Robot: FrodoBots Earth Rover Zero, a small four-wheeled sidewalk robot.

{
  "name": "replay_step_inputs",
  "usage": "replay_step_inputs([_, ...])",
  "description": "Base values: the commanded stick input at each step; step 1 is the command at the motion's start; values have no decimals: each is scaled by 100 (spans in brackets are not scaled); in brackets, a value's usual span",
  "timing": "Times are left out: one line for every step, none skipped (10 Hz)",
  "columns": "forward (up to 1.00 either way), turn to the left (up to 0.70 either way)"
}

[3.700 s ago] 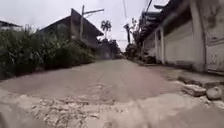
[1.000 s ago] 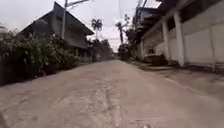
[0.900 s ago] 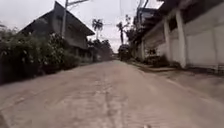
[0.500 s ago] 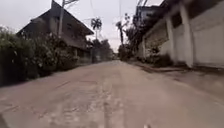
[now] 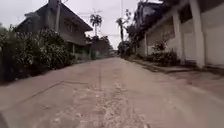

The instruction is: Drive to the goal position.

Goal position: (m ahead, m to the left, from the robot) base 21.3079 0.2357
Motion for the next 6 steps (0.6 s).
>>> replay_step_inputs([100,2])
replay_step_inputs([100,2])
replay_step_inputs([100,2])
replay_step_inputs([100,2])
replay_step_inputs([100,2])
replay_step_inputs([100,2])
